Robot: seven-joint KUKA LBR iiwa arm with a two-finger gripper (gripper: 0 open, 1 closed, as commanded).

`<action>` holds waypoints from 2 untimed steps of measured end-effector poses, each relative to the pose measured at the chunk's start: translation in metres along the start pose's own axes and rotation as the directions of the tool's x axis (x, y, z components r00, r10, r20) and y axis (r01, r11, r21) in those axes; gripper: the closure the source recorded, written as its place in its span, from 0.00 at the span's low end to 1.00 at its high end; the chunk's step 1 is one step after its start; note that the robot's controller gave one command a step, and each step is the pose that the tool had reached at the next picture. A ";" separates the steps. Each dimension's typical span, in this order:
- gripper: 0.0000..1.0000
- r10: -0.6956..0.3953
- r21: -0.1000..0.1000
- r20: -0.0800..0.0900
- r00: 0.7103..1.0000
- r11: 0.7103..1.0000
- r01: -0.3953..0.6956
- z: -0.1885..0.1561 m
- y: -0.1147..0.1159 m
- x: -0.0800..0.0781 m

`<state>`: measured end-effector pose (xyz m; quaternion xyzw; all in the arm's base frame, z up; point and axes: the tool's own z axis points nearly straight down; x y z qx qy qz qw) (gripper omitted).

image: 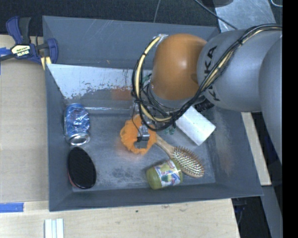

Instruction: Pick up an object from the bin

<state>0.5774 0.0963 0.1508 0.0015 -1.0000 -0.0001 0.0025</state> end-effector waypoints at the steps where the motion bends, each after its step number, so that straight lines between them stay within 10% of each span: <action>1: 1.00 0.004 -0.001 0.008 1.000 1.000 -0.004 -0.005 -0.001 -0.002; 2: 1.00 -0.024 0.000 0.022 0.999 1.000 0.024 -0.076 -0.025 -0.039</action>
Offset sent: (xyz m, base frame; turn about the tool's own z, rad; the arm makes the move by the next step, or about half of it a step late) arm 0.0000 0.0000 0.0000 0.0000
